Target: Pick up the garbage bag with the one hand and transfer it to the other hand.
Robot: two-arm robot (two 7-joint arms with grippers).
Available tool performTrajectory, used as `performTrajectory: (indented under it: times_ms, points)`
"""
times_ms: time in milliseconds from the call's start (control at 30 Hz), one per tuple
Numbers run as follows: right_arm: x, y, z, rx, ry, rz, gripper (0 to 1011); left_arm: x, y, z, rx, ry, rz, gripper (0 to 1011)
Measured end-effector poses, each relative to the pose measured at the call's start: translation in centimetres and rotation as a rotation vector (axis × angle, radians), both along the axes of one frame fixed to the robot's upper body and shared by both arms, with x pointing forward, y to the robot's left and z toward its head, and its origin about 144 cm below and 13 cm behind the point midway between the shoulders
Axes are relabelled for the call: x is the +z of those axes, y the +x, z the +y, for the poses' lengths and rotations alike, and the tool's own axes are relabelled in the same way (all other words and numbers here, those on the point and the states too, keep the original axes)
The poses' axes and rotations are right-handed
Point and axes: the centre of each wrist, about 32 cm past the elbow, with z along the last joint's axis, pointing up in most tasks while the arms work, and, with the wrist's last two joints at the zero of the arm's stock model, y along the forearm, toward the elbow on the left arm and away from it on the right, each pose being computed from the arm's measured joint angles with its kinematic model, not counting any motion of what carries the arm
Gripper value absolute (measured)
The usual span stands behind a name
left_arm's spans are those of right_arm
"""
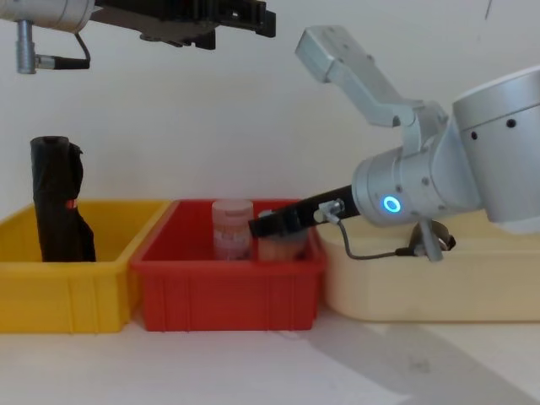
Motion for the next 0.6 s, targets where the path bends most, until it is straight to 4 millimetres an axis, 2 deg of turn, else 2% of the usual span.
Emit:
performTrajectory:
  times_ms: [333,600]
  points:
    - [1.7,-1.0,-0.7,-0.005,0.103,-0.036,666,0.0,0.0,0.0,0.000,0.000,0.000,1001]
    - [3.5,-1.9,-2.2,-0.034,0.219,-0.083,666,0.0,0.0,0.0,0.000,0.000,0.000,1001]
